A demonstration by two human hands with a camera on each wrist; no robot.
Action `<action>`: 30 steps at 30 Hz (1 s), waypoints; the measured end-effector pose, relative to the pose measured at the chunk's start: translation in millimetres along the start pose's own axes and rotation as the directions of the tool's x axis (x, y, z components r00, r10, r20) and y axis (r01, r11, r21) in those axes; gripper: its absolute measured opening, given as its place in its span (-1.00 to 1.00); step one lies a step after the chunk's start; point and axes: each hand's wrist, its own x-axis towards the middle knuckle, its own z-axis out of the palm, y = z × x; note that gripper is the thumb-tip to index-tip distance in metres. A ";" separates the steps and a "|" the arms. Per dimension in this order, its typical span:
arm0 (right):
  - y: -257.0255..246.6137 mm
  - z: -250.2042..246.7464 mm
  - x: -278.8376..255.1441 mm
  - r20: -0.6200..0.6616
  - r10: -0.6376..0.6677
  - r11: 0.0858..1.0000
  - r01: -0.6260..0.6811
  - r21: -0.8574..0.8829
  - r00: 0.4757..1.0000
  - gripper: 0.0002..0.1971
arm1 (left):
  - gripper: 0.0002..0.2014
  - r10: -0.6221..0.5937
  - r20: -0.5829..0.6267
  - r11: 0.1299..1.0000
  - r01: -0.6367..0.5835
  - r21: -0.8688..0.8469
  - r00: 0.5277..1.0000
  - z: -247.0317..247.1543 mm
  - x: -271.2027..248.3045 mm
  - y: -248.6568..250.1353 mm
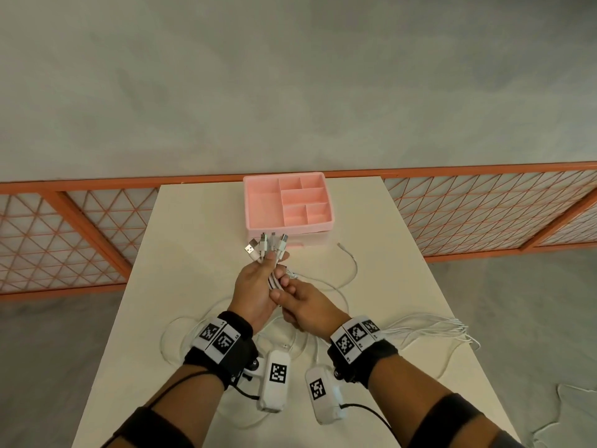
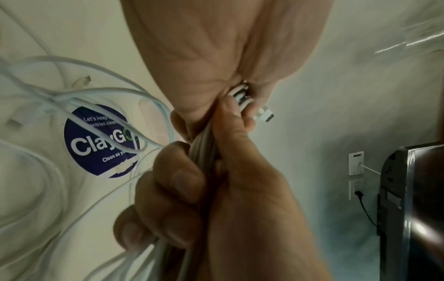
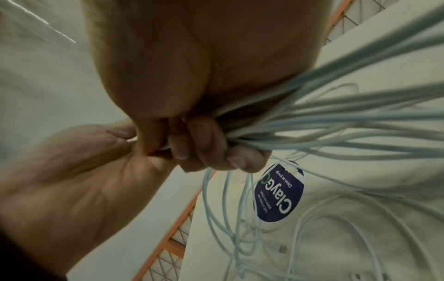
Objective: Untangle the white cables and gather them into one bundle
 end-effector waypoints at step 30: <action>124.7 -120.7 -74.7 -0.235 0.431 0.307 -0.387 -0.869 0.871 -0.72 | -0.66 -0.143 -0.127 0.988 0.148 0.032 0.982 -42.8 -7.6 -17.9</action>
